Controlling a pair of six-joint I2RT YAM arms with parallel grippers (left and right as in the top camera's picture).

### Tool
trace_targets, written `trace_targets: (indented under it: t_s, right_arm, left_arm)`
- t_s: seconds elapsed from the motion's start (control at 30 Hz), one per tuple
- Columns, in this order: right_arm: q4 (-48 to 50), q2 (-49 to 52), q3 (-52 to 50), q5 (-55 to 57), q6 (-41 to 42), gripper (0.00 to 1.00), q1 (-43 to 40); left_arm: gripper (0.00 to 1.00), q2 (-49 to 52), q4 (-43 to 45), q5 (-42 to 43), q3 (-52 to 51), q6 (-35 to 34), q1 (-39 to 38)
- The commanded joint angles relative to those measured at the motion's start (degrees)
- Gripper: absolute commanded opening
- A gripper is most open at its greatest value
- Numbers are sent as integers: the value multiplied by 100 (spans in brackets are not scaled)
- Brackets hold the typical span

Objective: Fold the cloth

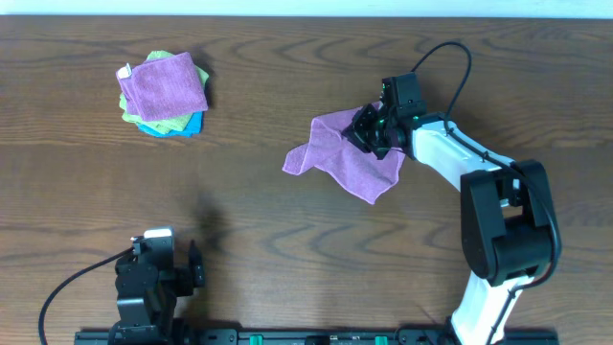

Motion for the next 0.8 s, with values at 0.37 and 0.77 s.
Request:
trace_targets:
  t_s: [0.37,0.77]
  right_arm:
    - [2083,4,20,-120,-769,1,225]
    - [3165,544,289,988,-1025,1,706]
  left_arm:
    - [95,-37,-7,4,-20,37,-28]
    - [95,-37,-7,4,-20,37,-28]
